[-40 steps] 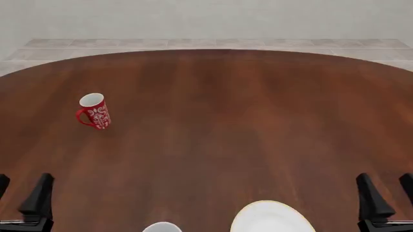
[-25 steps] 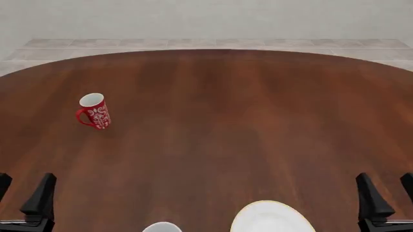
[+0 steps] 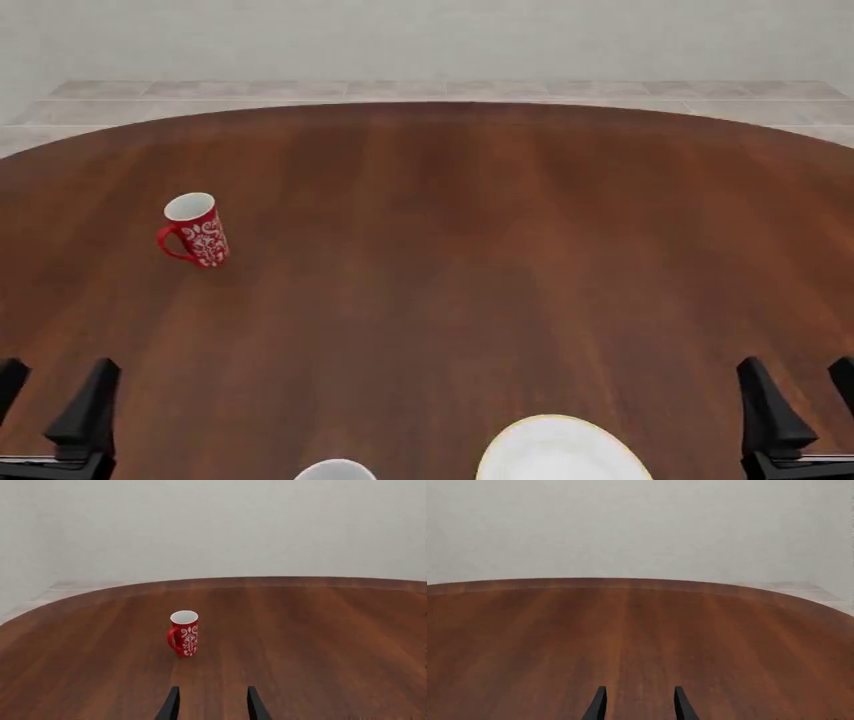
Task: Put the white mug on the plate.
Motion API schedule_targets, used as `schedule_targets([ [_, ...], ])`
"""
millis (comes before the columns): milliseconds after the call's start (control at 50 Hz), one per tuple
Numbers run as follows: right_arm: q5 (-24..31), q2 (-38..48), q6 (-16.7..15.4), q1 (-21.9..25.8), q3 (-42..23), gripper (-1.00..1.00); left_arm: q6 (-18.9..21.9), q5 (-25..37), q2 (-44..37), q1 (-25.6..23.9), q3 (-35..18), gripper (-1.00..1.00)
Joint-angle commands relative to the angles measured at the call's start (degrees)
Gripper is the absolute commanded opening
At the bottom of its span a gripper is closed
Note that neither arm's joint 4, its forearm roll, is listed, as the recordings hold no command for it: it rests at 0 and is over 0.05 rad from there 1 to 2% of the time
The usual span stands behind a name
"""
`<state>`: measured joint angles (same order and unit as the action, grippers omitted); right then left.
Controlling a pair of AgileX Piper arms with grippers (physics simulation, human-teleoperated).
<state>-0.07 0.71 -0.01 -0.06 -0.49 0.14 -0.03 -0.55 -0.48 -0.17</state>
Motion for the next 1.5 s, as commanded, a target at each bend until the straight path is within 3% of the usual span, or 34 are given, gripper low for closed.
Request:
schedule_targets([
  [20, 0.22, -0.23, 0.01, 0.09, -0.05, 1.0, -0.25, -1.49, -10.25, 0.7, -1.17, 1.0],
  [80, 0.25, -0.24, 0.01, 0.09, -0.07, 1.0, -3.48, 2.82, -11.85, 1.1, -4.07, 1.0],
  [120, 0.29, -0.27, 0.01, 0.09, -0.09, 1.0, -3.8, 9.64, -10.35, 1.61, -7.16, 1.0],
  [140, 0.3, -0.28, 0.01, 0.09, -0.09, 1.0, -4.17, 10.79, -11.66, 1.39, -7.76, 1.0],
  [160, 0.3, -0.28, 0.01, 0.09, -0.09, 1.0, -4.92, 13.19, -18.87, -0.22, -8.86, 1.0],
  [220, 0.35, -0.32, 0.02, 0.08, -0.09, 1.0, -3.84, 19.27, -16.45, -1.08, -11.66, 1.0],
  [240, 0.35, -0.32, 0.01, 0.08, -0.09, 1.0, -5.84, 21.68, -17.95, -2.55, -12.64, 1.0],
  [360, 0.35, -0.32, 0.01, 0.1, -0.09, 1.0, -6.5, 35.06, -13.93, -6.97, -18.34, 1.0],
  [460, 0.35, -0.32, 0.02, 0.09, -0.09, 1.0, -8.79, 41.4, -15.14, -9.6, -20.37, 1.0],
  [600, 0.35, -0.32, 0.02, 0.08, -0.09, 1.0, -19.7, 55.47, -16.95, -20.65, -23.38, 1.0],
  [620, 0.35, -0.32, 0.02, 0.08, -0.09, 1.0, -19.7, 55.52, -16.92, -20.66, -23.4, 1.0],
  [640, 0.35, -0.31, 0.0, 0.1, -0.09, 1.0, -22.05, 59.67, -15.6, -23.33, -25.69, 1.0],
  [680, 0.35, -0.32, 0.0, 0.08, -0.09, 1.0, -23.17, 61.52, -15.42, -24.87, -26.09, 1.0],
  [700, 0.36, -0.31, -0.01, 0.08, -0.1, 1.0, -24.08, 64.67, -16.9, -25.73, -30.04, 1.0],
  [740, 0.35, -0.32, 0.0, 0.09, -0.09, 1.0, -25.82, 65.37, -14.16, -27.6, -26.95, 1.0],
  [800, 0.35, -0.31, 0.0, 0.1, -0.09, 1.0, -31.86, 68.16, -13.61, -33.17, -25.15, 1.0],
  [860, 0.35, -0.31, 0.01, 0.1, -0.09, 1.0, -33.64, 69.6, -13.69, -36.04, -24.45, 1.0],
  [880, 0.35, -0.31, -0.01, 0.1, -0.09, 1.0, -34.41, 69.89, -16.09, -36.79, -26.64, 1.0],
  [940, 0.35, -0.33, 0.0, 0.1, -0.09, 1.0, -35.06, 69.9, -14.75, -39.0, -23.6, 1.0],
  [960, 0.35, -0.32, 0.02, 0.09, -0.09, 1.0, -34.18, 69.92, -17.08, -38.56, -26.68, 1.0],
  [1000, 0.36, -0.31, -0.01, 0.08, -0.1, 1.0, -35.37, 69.89, -15.7, -40.13, -24.1, 1.0],
  [1020, 0.35, -0.33, 0.01, 0.08, -0.09, 1.0, -35.24, 69.9, -18.67, -40.74, -27.0, 1.0],
  [1060, 0.35, -0.33, 0.01, 0.09, -0.09, 1.0, -35.64, 69.91, -16.51, -41.3, -24.89, 1.0],
  [1100, 0.35, -0.32, 0.0, 0.09, -0.09, 1.0, -35.62, 69.91, -18.98, -42.7, -27.38, 1.0],
  [1220, 0.35, -0.32, 0.02, 0.09, -0.09, 1.0, -37.15, 69.91, -18.54, -46.32, -26.46, 1.0],
  [1320, 0.35, -0.31, 0.02, 0.09, -0.09, 1.0, -36.74, 69.92, -22.48, -47.53, -30.85, 1.0],
  [1420, 0.35, -0.32, 0.02, 0.07, -0.09, 1.0, -37.05, 69.89, -19.98, -49.44, -27.48, 1.0],
  [1500, 0.35, -0.32, 0.0, 0.09, -0.09, 1.0, -37.87, 69.48, -21.29, -51.86, -28.55, 1.0],
])
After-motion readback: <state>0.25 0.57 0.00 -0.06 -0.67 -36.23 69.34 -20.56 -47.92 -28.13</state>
